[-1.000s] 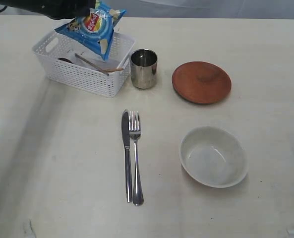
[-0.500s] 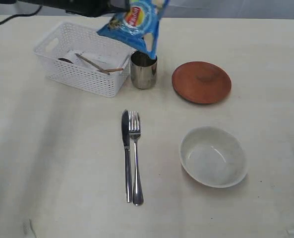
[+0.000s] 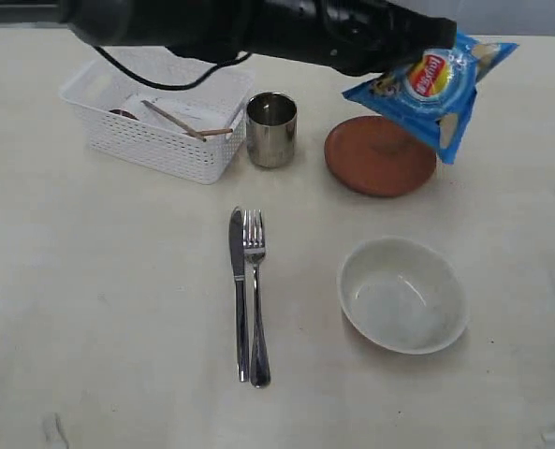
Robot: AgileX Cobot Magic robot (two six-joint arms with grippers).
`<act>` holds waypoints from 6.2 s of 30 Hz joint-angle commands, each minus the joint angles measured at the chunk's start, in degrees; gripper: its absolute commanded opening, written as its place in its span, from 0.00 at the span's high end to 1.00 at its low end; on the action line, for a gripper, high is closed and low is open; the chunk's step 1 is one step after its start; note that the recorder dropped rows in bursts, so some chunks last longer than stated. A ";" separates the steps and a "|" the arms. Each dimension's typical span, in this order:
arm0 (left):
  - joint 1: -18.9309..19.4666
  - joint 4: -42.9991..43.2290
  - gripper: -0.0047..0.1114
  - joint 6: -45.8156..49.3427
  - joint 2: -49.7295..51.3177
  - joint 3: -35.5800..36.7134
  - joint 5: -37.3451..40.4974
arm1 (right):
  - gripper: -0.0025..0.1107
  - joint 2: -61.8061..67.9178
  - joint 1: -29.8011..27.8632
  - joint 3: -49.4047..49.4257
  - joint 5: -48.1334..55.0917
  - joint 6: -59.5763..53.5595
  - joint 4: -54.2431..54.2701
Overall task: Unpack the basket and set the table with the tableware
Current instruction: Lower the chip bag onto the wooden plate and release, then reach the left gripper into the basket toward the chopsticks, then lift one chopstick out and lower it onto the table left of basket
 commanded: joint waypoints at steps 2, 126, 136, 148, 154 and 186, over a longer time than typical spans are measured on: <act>-1.81 -0.60 0.96 -0.50 6.79 -4.23 -8.53 | 0.98 -0.28 -0.30 0.18 -0.24 0.10 -0.33; 34.19 69.32 0.55 -46.04 0.81 0.25 42.06 | 0.98 -0.28 -0.30 0.18 -0.24 0.10 -0.33; 34.19 60.52 0.55 -44.96 2.80 0.25 42.50 | 0.98 -0.28 -0.30 0.18 -0.24 0.10 -0.33; 34.19 60.52 0.96 -44.57 1.56 0.13 34.56 | 0.98 -0.28 -0.30 0.18 -0.24 0.10 -0.33; 34.19 60.52 0.96 -44.42 -1.61 0.02 33.43 | 0.98 -0.28 -0.30 0.18 -0.24 0.10 -0.33; 34.19 66.52 0.96 -52.14 -56.17 54.80 21.67 | 0.98 -0.28 -0.30 0.18 -0.24 0.10 -0.33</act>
